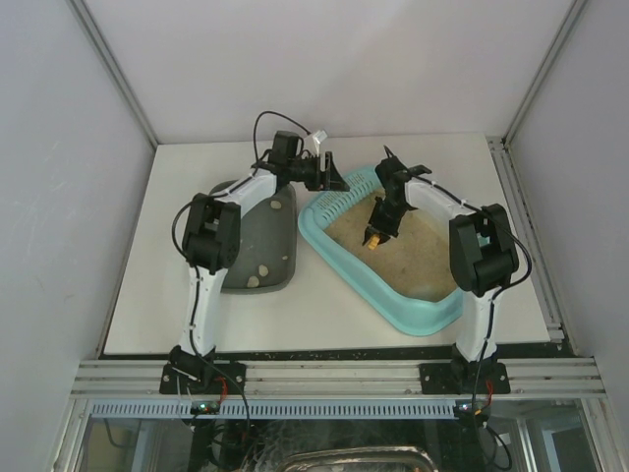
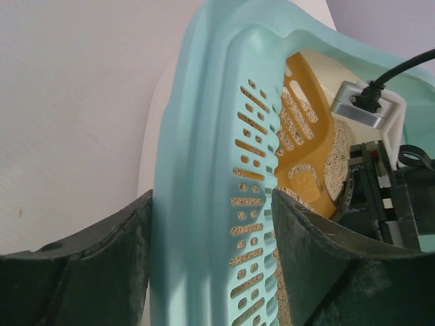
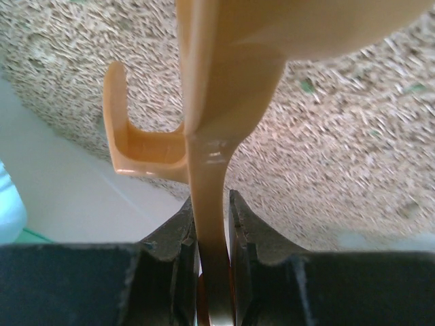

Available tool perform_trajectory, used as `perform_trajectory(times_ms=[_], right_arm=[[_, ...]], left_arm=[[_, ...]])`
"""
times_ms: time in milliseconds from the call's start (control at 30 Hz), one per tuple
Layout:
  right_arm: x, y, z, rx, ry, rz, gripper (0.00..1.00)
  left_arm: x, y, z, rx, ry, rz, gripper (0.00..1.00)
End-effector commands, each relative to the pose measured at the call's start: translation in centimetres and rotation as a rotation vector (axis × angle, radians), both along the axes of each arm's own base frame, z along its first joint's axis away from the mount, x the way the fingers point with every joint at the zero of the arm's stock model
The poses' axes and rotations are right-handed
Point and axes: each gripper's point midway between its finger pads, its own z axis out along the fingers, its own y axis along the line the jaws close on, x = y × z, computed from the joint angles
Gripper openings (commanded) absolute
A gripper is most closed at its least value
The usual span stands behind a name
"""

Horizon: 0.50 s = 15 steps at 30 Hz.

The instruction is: Clean the litter box

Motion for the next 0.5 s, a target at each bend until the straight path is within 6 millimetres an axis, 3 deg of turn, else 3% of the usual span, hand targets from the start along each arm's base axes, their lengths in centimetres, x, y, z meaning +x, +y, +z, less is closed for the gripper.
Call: perform_trajectory(times_ms=[0,467], right_arm=[[1.0,3.6,-1.7,0.18,-0.017,-0.03,0.0],[0.2,8.9,-3.9,0.466,-0.051,0.02,0.0]], left_arm=[[-2.5,-1.2,8.1,-0.113,-0.103,-0.085,0.69],[-2.4,-1.0,7.8,-0.107,-0.104,-0.057,0.68]])
